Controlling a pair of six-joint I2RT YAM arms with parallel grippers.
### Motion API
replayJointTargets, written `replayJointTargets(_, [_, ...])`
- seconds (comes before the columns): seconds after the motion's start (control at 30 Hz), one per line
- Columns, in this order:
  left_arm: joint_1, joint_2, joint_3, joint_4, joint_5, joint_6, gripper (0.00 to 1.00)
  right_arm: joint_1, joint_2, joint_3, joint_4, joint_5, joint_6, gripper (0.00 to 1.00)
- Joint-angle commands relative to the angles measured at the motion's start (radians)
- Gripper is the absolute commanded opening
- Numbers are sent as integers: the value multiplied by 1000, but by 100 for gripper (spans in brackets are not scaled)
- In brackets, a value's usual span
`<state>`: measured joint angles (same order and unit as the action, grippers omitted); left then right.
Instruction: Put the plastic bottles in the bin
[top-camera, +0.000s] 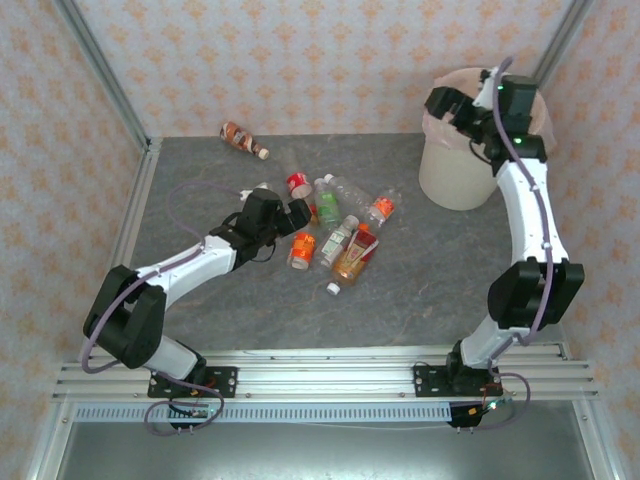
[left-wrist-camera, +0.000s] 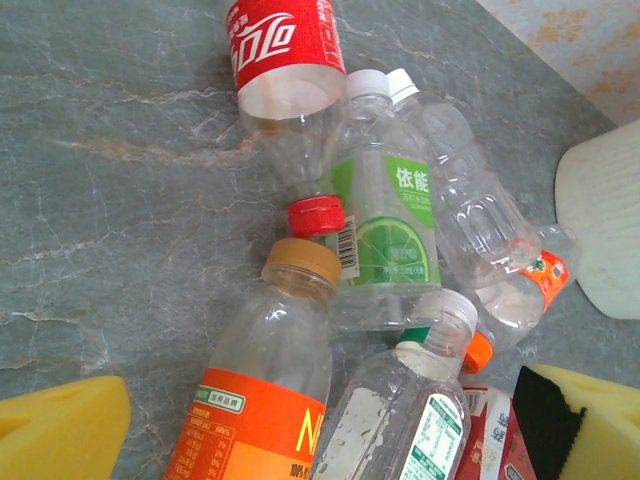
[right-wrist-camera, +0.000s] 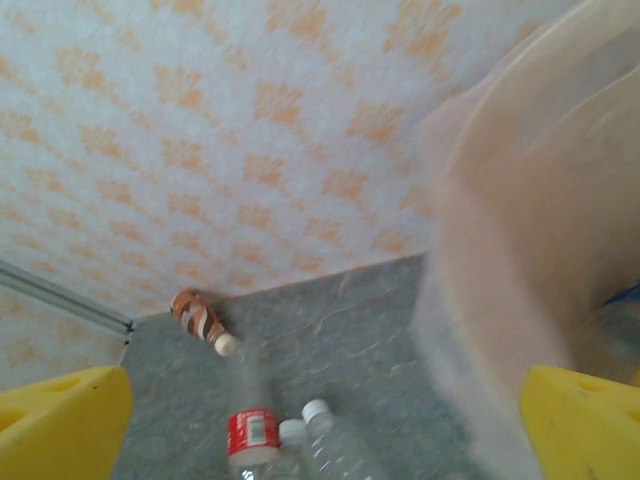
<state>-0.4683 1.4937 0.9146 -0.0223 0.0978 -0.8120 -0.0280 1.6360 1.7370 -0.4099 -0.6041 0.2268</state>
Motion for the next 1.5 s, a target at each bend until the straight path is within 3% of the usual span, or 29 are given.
replayJointTargets(0.0, [8, 18, 30, -40, -33, -22, 100, 101, -91, -94, -41, 171, 66, 99])
replayJointTargets(0.27, [8, 40, 32, -56, -47, -46, 100, 231, -249, -460, 5, 355, 301, 99])
replayJointTargets(0.47, [9, 60, 47, -72, -86, -84, 100, 298, -294, -668, -79, 324, 377, 99])
replayJointTargets(0.6, [8, 81, 54, -46, -48, -97, 100, 390, -290, -754, -90, 285, 415, 99])
replayJointTargets(0.8, [7, 109, 74, -8, 37, -83, 100, 512, -211, -770, -76, 214, 436, 99])
replayJointTargets(0.93, [6, 96, 59, 19, 49, -75, 100, 571, -170, -767, -71, 272, 437, 100])
replayJointTargets(1.23, [6, 82, 40, -2, 31, -72, 100, 576, -45, -767, -95, 264, 378, 99])
replayJointTargets(1.47, [4, 78, 38, -7, 23, -70, 100, 575, -114, -821, -157, 406, 333, 99])
